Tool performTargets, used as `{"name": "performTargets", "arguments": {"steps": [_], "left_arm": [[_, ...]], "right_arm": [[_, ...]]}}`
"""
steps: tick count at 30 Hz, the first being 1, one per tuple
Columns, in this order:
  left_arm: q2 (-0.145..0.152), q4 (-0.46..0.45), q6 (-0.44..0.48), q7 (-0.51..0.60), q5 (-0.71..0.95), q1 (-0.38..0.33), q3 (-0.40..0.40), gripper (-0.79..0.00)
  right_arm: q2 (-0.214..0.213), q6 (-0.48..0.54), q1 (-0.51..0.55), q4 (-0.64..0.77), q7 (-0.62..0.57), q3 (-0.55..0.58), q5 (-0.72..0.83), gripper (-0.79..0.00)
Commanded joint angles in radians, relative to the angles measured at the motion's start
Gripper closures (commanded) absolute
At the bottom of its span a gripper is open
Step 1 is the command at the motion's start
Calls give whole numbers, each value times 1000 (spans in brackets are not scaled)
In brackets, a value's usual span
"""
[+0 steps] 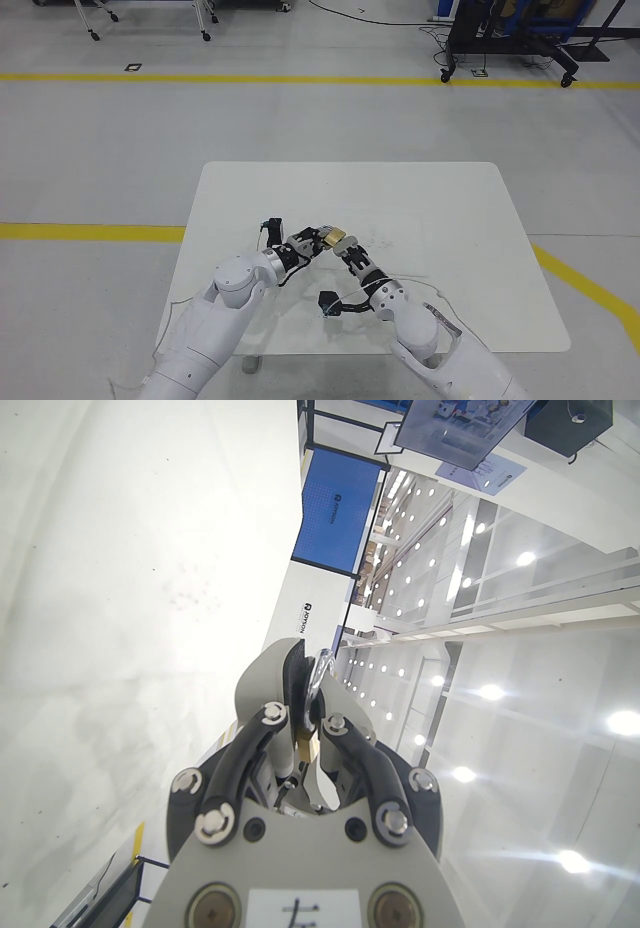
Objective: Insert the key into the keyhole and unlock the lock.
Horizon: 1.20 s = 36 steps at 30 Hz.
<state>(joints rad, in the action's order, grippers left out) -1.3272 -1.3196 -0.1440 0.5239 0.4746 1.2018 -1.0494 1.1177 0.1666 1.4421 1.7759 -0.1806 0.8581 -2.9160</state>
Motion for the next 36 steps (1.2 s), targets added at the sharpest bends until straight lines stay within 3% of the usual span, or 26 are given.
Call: {"name": "performTargets", "arguments": {"steps": [1, 17, 22, 33, 36], "left_arm": [[0, 0, 1, 2, -2, -1, 0, 0], [0, 1, -3, 17, 2, -1, -4, 0], [0, 2, -8, 17, 5, -2, -6, 0], [-1, 5, -9, 16, 6, -3, -6, 0], [-1, 5, -9, 14, 4, -3, -5, 0]], "right_arm": [[0, -3, -1, 0, 16, -1, -10, 0], [4, 2, 27, 24, 39, 27, -48, -18], [4, -3, 41, 29, 51, 41, -53, -86], [5, -15, 62, 36, 69, 65, -57, -102], [6, -16, 67, 39, 73, 70, -56, -160]]}}
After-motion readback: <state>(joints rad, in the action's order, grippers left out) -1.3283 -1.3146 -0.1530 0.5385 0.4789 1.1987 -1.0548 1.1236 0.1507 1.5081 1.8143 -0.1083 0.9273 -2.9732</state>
